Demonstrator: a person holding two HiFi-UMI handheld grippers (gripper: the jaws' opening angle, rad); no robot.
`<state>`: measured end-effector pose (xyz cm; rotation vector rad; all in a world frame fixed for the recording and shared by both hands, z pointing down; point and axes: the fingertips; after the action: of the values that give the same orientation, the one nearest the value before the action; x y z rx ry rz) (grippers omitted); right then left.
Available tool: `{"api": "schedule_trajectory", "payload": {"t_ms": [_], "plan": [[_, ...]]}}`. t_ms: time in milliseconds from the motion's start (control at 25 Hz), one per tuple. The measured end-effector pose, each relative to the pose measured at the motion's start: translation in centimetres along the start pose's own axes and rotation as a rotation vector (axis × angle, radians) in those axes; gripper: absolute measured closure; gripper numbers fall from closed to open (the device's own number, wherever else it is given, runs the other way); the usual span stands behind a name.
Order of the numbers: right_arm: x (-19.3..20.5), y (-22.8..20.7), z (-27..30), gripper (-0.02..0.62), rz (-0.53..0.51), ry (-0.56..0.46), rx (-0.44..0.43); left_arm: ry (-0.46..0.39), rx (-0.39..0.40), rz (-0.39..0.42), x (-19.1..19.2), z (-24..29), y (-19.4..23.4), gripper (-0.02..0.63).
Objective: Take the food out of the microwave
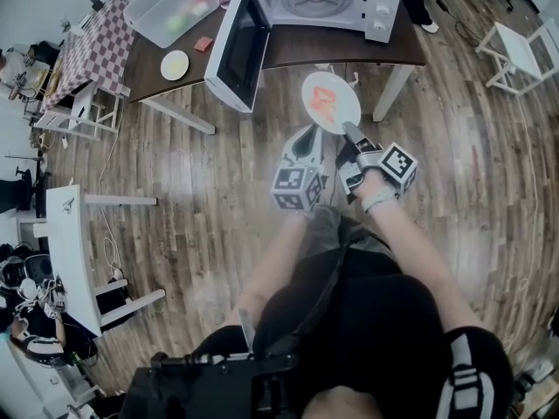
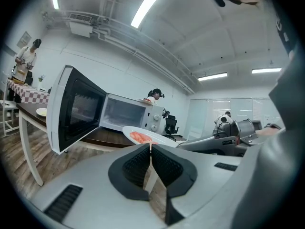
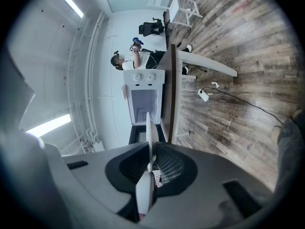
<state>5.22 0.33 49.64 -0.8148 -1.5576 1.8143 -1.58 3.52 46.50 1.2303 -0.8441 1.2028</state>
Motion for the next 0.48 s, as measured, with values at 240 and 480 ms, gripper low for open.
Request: {"api": "schedule_trajectory", "payload": {"t_ms": [240, 480], "plan": [[-0.74, 0.02, -0.12, 0.554, -0.030, -0.001, 0.012, 0.006, 0.010, 0.005, 0.14, 0.58, -0.49, 0.601], [-1.16, -0.03, -0.05, 0.554, -0.019, -0.008, 0.003, 0.008, 0.019, 0.013, 0.29, 0.95, -0.87, 0.601]]}}
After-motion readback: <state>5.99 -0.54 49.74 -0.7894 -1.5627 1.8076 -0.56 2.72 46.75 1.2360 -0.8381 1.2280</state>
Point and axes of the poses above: the fingertips, and each gripper's own axes: z forward along the fingers, y to its left, x out of its underside
